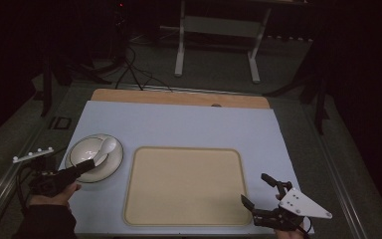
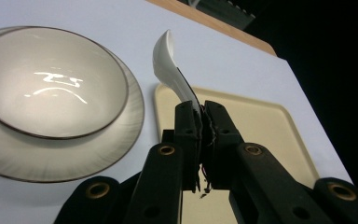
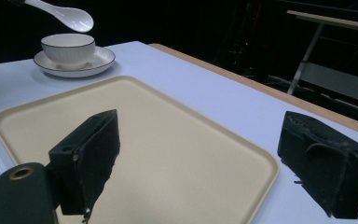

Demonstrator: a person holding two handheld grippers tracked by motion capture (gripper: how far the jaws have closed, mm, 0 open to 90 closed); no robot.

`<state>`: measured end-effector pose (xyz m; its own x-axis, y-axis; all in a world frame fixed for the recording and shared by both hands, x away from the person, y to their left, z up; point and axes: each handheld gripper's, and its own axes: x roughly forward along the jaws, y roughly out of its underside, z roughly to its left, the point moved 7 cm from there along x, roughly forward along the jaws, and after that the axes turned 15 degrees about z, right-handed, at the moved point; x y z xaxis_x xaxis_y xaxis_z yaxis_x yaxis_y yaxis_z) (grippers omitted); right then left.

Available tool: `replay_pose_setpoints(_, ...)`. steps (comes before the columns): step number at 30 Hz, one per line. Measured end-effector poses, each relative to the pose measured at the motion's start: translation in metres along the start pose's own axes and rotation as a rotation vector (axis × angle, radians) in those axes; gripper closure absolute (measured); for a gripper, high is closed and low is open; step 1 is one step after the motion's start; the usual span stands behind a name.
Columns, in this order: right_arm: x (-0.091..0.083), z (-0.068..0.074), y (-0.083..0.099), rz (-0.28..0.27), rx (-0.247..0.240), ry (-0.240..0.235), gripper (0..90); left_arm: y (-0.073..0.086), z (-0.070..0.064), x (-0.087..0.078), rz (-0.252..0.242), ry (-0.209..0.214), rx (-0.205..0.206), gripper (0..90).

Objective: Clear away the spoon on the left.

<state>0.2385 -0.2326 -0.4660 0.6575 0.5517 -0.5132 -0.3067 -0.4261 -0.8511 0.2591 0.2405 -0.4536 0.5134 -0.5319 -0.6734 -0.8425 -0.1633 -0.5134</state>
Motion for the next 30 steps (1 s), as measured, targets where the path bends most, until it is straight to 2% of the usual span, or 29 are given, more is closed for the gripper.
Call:
replay_pose_setpoints(5, 0.0, -0.002, 0.001, 0.001, 0.008, 0.0, 12.9, 0.0, -0.007, 0.006, -0.006, 0.019, -0.001, 85.5)
replay_pose_setpoints(15, 0.0, -0.003, 0.001, 0.002, 0.015, 0.005, 12.9, 0.002, -0.02, 0.021, -0.007, 0.027, 0.009, 85.6)
replay_pose_setpoints(19, 0.0, -0.004, 0.001, 0.001, 0.017, 0.007, 12.9, 0.002, -0.026, 0.026, -0.021, 0.023, 0.009, 85.5)
replay_pose_setpoints(21, 0.0, -0.004, 0.001, 0.001, 0.016, 0.009, 12.9, 0.005, -0.027, 0.029, -0.024, 0.006, 0.014, 85.5)
replay_pose_setpoints(25, 0.0, -0.003, 0.001, 0.001, 0.013, 0.008, 12.9, 0.01, -0.03, 0.039, -0.029, 0.003, -0.002, 85.5)
replay_pose_setpoints(27, 0.0, -0.004, 0.001, 0.002, 0.016, 0.007, 12.9, 0.012, -0.032, 0.043, -0.032, -0.014, 0.008, 85.5)
replay_pose_setpoints(30, 0.0, -0.004, 0.002, 0.003, 0.017, 0.007, 12.9, 0.013, -0.037, 0.045, -0.048, -0.017, 0.018, 85.5)
